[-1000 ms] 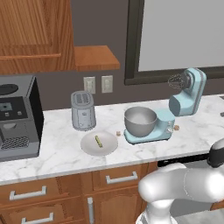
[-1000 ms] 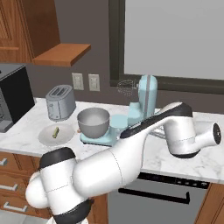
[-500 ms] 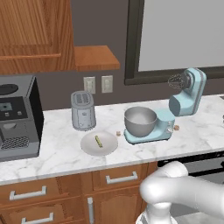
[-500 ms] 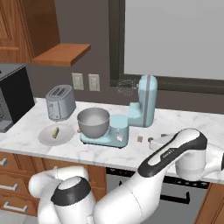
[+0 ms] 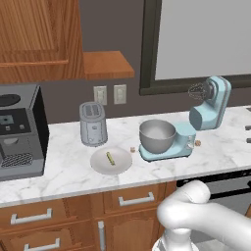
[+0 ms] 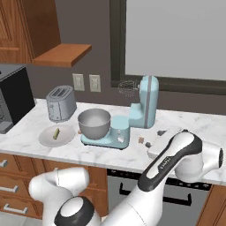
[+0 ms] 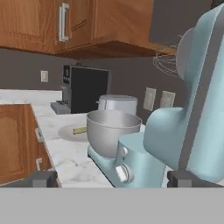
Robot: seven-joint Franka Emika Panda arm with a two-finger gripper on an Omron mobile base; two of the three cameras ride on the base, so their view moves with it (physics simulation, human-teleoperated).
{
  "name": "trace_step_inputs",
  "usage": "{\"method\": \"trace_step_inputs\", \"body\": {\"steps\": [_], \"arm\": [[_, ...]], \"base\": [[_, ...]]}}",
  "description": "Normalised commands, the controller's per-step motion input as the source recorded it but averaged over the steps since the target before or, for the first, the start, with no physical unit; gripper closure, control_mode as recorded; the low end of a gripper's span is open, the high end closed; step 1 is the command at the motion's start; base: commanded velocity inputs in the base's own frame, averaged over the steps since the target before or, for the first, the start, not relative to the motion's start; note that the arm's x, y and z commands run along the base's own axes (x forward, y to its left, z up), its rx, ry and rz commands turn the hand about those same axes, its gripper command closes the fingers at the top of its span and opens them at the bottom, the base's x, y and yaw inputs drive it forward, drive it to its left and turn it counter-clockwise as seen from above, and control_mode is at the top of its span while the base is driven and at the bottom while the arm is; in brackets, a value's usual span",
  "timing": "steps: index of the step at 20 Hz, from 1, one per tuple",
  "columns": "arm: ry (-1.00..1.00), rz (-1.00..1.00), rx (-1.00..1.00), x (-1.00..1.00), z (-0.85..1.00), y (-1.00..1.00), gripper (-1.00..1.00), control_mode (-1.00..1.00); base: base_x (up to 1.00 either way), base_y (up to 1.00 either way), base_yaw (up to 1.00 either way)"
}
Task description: Add butter and sugar cubes to the stand mixer bowl and then turn on the stand mixer to begin making frosting.
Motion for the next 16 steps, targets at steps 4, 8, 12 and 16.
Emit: {"method": "trace_step_inputs", "body": {"steps": [4, 8, 12, 16], "arm": [[-0.07, 0.04, -0.31, 0.03, -0.22, 0.38, -1.00, -1.00], [0.00, 0.01, -0.16, 0.11, -0.41, 0.28, -1.00, -1.00], [0.00, 0.00, -0.02, 0.19, -0.40, 0.18, -1.00, -1.00], [0.00, 0.00, 0.00, 0.22, -0.32, 0.07, -1.00, -1.00]], "base": [[0.00, 0.00, 0.00], [0.00, 0.00, 0.00], [0.00, 0.00, 0.00], [0.00, 0.00, 0.00]]}}
